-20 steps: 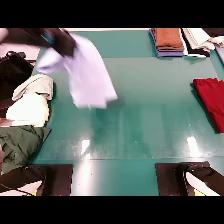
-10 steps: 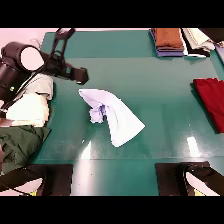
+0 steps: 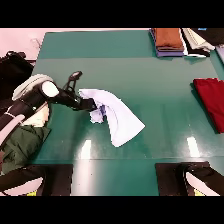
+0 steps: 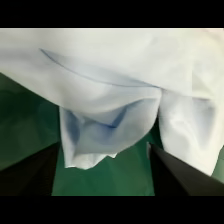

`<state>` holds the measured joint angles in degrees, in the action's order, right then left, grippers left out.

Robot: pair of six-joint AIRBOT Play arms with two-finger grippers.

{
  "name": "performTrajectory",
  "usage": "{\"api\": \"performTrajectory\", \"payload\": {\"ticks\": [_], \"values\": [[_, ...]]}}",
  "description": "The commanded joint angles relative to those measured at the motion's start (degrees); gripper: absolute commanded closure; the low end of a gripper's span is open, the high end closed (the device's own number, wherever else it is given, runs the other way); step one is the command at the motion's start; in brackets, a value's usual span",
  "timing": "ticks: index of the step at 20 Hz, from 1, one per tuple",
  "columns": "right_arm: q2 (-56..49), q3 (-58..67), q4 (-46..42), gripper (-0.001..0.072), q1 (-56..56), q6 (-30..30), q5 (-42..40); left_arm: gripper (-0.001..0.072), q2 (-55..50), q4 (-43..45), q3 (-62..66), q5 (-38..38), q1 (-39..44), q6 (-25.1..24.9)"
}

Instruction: Fold the shirts.

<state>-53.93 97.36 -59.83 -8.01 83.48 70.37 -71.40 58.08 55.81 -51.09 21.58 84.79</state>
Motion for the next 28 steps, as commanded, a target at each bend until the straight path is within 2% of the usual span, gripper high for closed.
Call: {"api": "performTrajectory", "payload": {"ticks": [1, 2, 3, 5, 8, 10, 11, 12, 13, 14, 16, 20, 24, 26, 27, 28], "values": [[-0.02, -0.04, -0.20, 0.0692, -0.02, 0.04, 0.22, 0.0069, -1.01, -1.84, -3.02, 6.95, 3.08, -1.22], [-0.02, -0.04, -0.20, 0.0692, -0.02, 0.04, 0.44, 0.0071, -1.73, -0.98, -3.02, 8.02, 2.91, -0.59], [0.00, -0.04, -0.33, 0.0692, 0.00, 0.04, 1.27, 0.0146, -1.99, -0.04, -3.02, 8.81, 2.51, 1.44], [0.15, -0.90, -0.92, 0.0692, 0.00, 0.07, 3.39, 0.0678, -1.90, 1.60, -1.86, 8.59, -0.04, 3.21], [2.21, -10.14, -5.73, 0.0692, 0.11, 1.70, 5.73, 0.0678, -1.86, 4.52, 3.43, 2.32, -6.23, 3.19], [3.56, -21.27, -9.81, 0.0691, 0.11, 3.74, 6.88, 0.0678, -1.86, 6.23, 6.10, -1.25, -9.77, 3.04], [3.69, -28.09, -10.58, 0.0643, 0.13, 4.04, 6.73, 0.0678, -1.86, 6.32, 6.49, -1.90, -10.84, 1.97], [3.30, -35.08, -10.32, 0.0423, 0.11, 4.24, 5.97, 0.0678, -1.88, 6.69, 6.49, -2.51, -11.30, 1.55], [2.32, -41.20, -9.79, 0.0269, 0.11, 4.90, 5.03, 0.0678, -1.88, 8.72, 6.49, -2.80, -11.28, 1.64], [0.59, -46.71, -8.17, 0.0252, 0.11, 4.98, 3.78, 0.0678, -1.88, 9.16, 6.45, -3.28, -11.28, 1.66], [-3.82, -55.36, -2.51, 0.0255, 0.09, 4.52, -1.55, 0.0678, -1.88, 10.84, 6.45, -3.61, -11.28, 1.66], [-13.64, -61.29, 13.38, 0.0258, -0.55, -4.17, -9.68, 0.0678, -1.88, 12.90, 6.45, -4.09, -11.28, 1.70], [-21.11, -59.06, 17.20, 0.0283, -4.74, -5.81, -12.63, 0.0678, -1.88, 13.77, 6.45, -3.82, -11.28, 1.70], [-23.69, -55.82, 16.22, 0.0469, -7.39, -6.25, -12.96, 0.0678, -1.88, 14.16, 6.45, -3.85, -11.28, 1.73], [-24.22, -54.05, 15.85, 0.0621, -8.48, -6.40, -13.55, 0.0678, -1.88, 14.53, 6.45, -3.82, -11.28, 1.75], [-23.98, -52.00, 14.53, 0.0693, -8.94, -6.38, -13.86, 0.0678, -1.86, 15.37, 6.71, -3.80, -11.28, 1.92]]}}
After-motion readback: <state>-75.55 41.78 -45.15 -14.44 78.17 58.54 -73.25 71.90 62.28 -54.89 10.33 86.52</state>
